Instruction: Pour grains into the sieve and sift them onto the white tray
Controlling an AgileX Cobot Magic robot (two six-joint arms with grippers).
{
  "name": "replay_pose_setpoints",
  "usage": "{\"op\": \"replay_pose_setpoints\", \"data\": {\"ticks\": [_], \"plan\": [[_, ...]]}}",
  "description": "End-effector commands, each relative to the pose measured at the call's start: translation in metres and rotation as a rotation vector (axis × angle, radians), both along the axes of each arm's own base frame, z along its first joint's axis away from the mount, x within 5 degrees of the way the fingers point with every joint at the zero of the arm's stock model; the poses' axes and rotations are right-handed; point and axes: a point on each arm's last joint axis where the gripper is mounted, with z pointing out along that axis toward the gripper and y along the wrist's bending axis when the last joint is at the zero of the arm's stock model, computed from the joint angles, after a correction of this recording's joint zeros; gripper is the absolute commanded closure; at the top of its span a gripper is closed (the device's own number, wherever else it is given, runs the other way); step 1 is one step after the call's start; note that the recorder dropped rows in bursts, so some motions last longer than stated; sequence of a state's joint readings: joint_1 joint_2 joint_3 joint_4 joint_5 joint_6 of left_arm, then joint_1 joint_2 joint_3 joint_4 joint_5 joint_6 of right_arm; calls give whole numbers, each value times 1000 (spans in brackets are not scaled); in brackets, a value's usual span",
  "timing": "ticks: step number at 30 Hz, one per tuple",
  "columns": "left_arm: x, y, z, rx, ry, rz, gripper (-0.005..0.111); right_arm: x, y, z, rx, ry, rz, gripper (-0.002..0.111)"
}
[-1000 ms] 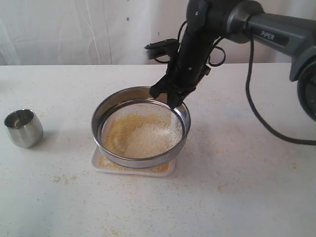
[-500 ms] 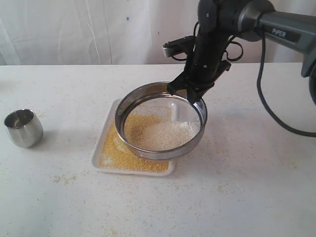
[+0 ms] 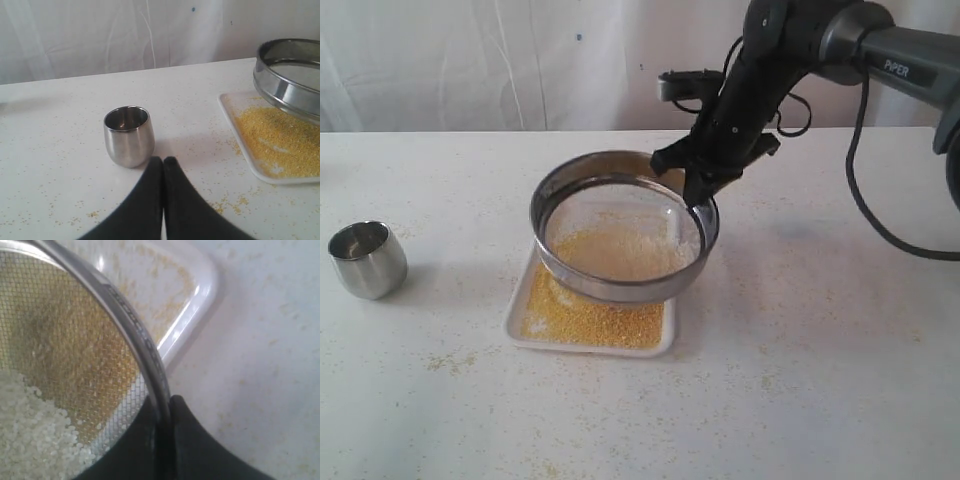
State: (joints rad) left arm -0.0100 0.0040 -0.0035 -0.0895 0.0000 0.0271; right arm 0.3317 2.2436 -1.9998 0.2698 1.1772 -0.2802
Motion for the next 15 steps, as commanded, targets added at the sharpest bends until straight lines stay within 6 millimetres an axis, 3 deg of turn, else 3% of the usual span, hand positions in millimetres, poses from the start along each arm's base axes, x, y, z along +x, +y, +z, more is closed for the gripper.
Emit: {"op": "replay_pose_setpoints", "data": {"ticks": [1, 6, 10, 13, 15], "plan": [[0, 0, 0, -6, -7, -3, 107, -15, 8, 2, -22, 31, 94, 108], [0, 0, 0, -6, -7, -3, 107, -18, 15, 3, 14, 49, 80, 108], [0, 0, 0, -6, -7, -3, 107, -18, 14, 3, -37, 4, 188, 108], [0, 0, 0, -6, -7, -3, 107, -6, -7, 4, -107, -24, -1, 108], [0, 0, 0, -6, -7, -3, 107, -10, -5, 4, -62, 29, 5, 108]]}}
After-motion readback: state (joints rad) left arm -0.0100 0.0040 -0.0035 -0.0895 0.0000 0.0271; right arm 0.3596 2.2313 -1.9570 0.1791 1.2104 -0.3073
